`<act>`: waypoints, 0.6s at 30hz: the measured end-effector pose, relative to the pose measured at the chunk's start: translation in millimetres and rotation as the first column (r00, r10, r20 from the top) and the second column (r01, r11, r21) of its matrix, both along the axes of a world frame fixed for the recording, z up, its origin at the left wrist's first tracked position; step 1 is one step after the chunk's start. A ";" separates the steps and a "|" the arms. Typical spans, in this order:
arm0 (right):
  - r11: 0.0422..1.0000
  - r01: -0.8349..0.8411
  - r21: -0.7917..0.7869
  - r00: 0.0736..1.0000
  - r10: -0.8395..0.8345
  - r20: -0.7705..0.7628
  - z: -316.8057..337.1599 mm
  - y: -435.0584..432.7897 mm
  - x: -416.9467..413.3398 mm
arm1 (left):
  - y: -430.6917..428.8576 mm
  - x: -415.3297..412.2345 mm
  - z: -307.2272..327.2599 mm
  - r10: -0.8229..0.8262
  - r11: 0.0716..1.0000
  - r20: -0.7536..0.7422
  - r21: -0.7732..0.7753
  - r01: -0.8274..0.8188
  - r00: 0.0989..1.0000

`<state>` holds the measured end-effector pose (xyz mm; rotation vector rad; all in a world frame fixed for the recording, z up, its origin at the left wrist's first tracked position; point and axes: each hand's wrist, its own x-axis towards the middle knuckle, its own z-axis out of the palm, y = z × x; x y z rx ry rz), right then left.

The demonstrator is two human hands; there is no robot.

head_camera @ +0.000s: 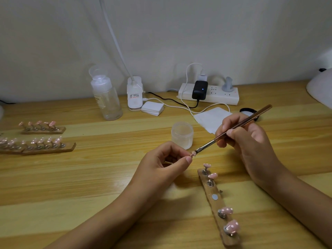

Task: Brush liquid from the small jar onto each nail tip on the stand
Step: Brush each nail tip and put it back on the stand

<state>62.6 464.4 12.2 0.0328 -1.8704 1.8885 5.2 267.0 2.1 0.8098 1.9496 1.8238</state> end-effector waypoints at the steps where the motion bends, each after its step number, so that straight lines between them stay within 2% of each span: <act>1: 1.000 0.016 0.004 1.000 -0.016 0.005 -0.4 0.5 -0.6 | 0.1 0.2 0.4 -0.008 1.000 -0.004 -0.005 0.008 1.000; 5: 0.993 0.046 -0.111 0.999 -0.045 0.009 -2.7 7.2 -3.3 | 0.3 -0.7 0.2 -0.012 1.000 -0.006 -0.008 0.012 1.000; 8: 0.978 -0.005 -0.208 1.000 0.005 -0.004 -3.7 9.4 -5.4 | 0.0 -1.1 -0.9 -0.010 1.000 -0.025 -0.015 0.009 1.000; 12: 0.978 -0.104 -0.182 0.994 0.109 0.019 -4.6 6.4 -3.9 | -0.8 -1.8 -1.6 -0.017 1.000 -0.024 0.001 0.017 1.000; 18: 0.983 -0.106 -0.147 0.993 0.112 0.033 -2.7 3.8 -2.2 | 0.3 -1.3 -0.8 -0.020 1.000 -0.027 -0.001 0.020 0.999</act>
